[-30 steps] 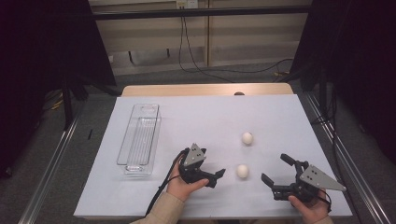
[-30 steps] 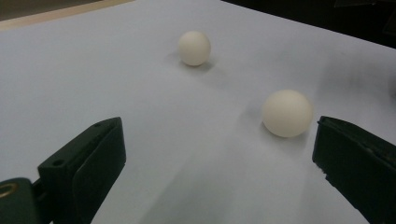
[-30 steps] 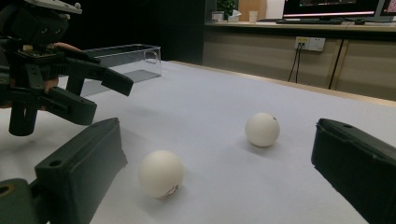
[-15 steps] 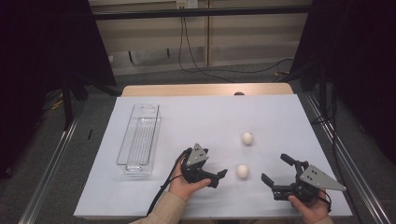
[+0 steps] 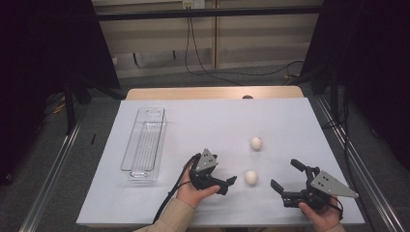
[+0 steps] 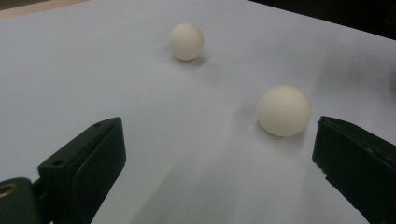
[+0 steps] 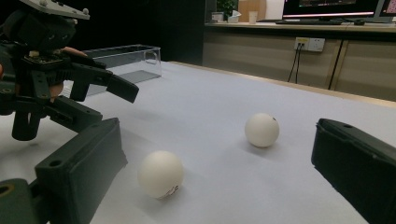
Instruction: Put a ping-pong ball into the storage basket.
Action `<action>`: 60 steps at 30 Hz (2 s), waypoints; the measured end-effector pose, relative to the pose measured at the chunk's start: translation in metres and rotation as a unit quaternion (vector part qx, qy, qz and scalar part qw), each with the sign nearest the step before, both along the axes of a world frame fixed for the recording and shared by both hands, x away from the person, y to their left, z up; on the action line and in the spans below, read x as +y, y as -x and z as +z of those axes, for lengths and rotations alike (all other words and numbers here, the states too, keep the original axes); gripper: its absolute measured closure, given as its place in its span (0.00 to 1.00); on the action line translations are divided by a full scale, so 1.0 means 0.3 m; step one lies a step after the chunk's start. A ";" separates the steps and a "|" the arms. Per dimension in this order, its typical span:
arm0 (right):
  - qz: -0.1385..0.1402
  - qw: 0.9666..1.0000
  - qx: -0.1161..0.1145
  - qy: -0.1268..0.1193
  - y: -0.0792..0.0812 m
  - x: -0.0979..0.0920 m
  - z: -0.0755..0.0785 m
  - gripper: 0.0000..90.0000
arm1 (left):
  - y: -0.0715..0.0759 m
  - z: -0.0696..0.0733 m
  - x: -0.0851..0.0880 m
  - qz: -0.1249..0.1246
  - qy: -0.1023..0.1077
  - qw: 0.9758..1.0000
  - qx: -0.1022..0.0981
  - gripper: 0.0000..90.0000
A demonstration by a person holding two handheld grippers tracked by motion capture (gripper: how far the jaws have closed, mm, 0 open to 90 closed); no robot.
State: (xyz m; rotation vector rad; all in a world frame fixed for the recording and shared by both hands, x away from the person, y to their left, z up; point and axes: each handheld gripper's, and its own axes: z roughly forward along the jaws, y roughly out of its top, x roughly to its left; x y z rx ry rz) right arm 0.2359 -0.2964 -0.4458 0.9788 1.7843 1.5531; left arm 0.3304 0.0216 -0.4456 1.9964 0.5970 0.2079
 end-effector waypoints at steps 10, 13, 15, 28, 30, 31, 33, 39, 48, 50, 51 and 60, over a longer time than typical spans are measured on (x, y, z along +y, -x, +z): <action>-0.001 1.000 0.001 -0.002 0.000 0.000 0.001 0.02 | -0.001 -0.005 -0.011 -0.001 0.000 1.000 0.004 0.03; -0.001 1.000 0.000 -0.001 0.000 0.001 0.000 0.02 | -0.001 -0.006 -0.015 -0.002 -0.002 1.000 0.003 0.03; -0.001 1.000 0.000 -0.003 0.000 0.002 0.000 0.02 | 0.000 -0.007 -0.018 -0.004 -0.002 1.000 0.004 0.03; 0.000 1.000 0.000 -0.002 0.001 0.002 0.001 0.02 | -0.003 -0.011 -0.042 -0.009 -0.007 1.000 0.006 0.03; 0.000 1.000 0.000 -0.002 0.001 0.002 0.001 0.02 | -0.004 -0.011 -0.045 -0.012 -0.007 1.000 0.006 0.03; -0.001 1.000 0.000 -0.001 0.000 0.001 0.000 0.02 | -0.004 -0.012 -0.046 -0.012 -0.006 1.000 0.006 0.03; -0.001 1.000 0.000 -0.001 0.000 0.001 0.000 0.02 | -0.003 -0.013 -0.049 -0.012 -0.005 1.000 0.008 0.03; -0.001 1.000 0.000 -0.001 0.000 0.001 0.000 0.02 | -0.002 -0.012 -0.054 -0.014 -0.007 1.000 0.009 0.03; -0.001 1.000 0.000 -0.001 0.000 0.002 0.000 0.02 | -0.002 -0.017 -0.061 -0.017 -0.007 1.000 0.016 0.03; -0.001 1.000 0.000 -0.001 0.000 0.002 0.000 0.02 | -0.002 -0.017 -0.063 -0.018 -0.007 1.000 0.016 0.03; 0.000 1.000 0.000 0.000 0.000 0.002 0.000 0.02 | -0.002 -0.017 -0.064 -0.018 -0.007 1.000 0.017 0.03; 0.000 1.000 0.000 0.001 0.000 0.001 -0.001 0.02 | -0.003 -0.017 -0.077 -0.024 -0.005 0.999 0.022 0.03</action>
